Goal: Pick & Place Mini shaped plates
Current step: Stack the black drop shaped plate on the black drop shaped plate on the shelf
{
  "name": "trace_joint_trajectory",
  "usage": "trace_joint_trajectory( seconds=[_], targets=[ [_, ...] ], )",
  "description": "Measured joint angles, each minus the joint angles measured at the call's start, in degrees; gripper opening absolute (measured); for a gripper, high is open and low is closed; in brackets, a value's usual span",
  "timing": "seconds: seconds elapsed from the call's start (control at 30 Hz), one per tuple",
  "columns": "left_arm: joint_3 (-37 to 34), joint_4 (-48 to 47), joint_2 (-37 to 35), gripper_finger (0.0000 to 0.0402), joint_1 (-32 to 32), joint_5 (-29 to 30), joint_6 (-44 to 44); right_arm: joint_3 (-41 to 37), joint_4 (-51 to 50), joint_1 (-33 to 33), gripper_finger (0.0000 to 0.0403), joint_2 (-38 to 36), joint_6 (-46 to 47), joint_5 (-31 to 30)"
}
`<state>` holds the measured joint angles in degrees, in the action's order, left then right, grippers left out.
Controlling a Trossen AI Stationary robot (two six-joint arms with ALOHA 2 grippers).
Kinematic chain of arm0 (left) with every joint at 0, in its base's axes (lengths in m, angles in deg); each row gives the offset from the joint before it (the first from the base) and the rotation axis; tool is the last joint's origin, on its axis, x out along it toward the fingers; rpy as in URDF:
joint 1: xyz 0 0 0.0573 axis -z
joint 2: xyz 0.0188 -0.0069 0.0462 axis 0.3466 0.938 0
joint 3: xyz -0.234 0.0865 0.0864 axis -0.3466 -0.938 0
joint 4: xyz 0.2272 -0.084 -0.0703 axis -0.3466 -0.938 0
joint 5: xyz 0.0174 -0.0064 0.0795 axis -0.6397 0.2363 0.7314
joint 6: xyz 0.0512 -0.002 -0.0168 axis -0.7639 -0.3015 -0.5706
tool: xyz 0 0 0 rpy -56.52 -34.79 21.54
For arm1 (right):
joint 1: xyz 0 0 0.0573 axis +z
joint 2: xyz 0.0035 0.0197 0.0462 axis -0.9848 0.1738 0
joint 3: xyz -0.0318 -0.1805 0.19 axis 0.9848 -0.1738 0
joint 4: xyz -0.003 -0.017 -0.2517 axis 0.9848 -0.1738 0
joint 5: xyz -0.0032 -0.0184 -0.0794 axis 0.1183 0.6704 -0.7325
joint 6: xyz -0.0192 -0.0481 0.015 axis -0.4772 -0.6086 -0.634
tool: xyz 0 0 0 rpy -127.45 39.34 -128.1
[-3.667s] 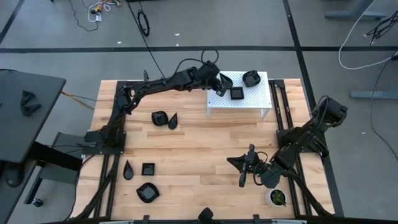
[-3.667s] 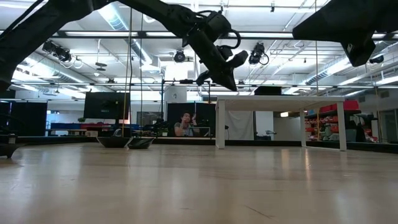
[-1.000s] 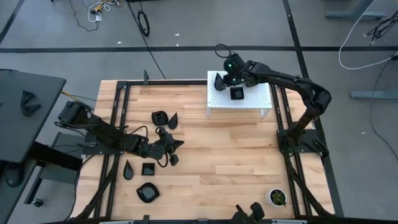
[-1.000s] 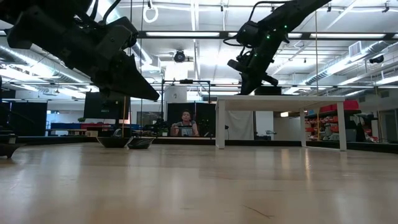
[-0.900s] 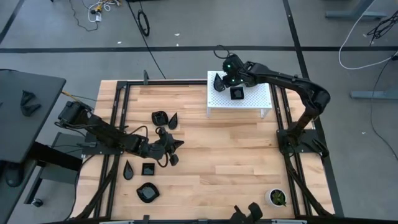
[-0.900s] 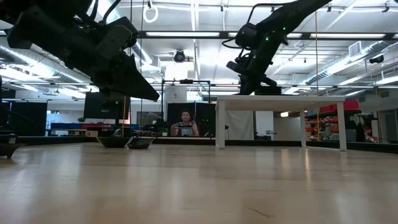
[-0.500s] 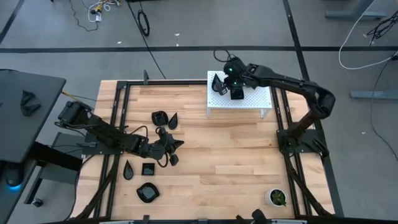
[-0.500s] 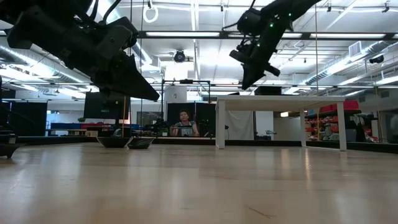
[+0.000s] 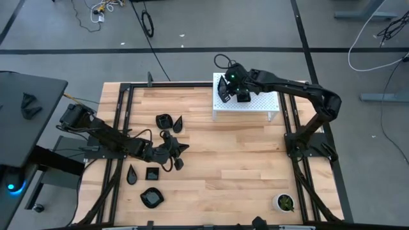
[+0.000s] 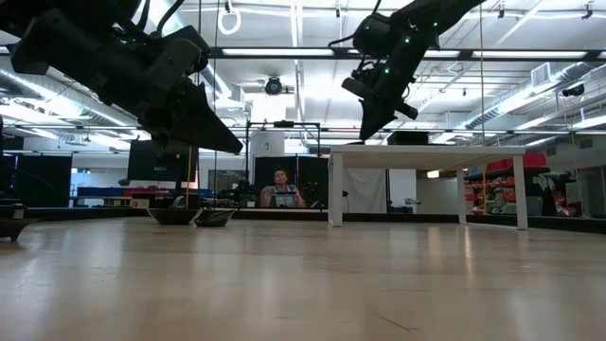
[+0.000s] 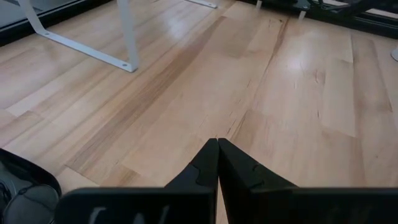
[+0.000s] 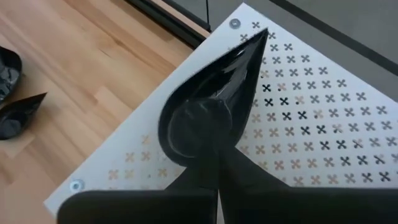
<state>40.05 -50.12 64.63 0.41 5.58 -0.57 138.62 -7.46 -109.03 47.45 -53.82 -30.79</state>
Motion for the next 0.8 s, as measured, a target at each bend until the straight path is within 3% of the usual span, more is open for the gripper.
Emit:
trace_joint_trajectory(
  seconds=[0.8],
  targets=[
    [0.0, 0.0, 0.0, 0.0014, 0.0, 0.0, 0.0, -5.0, 8.0, 0.0, 0.0006, 0.1, -1.5, 1.8]
  ],
)
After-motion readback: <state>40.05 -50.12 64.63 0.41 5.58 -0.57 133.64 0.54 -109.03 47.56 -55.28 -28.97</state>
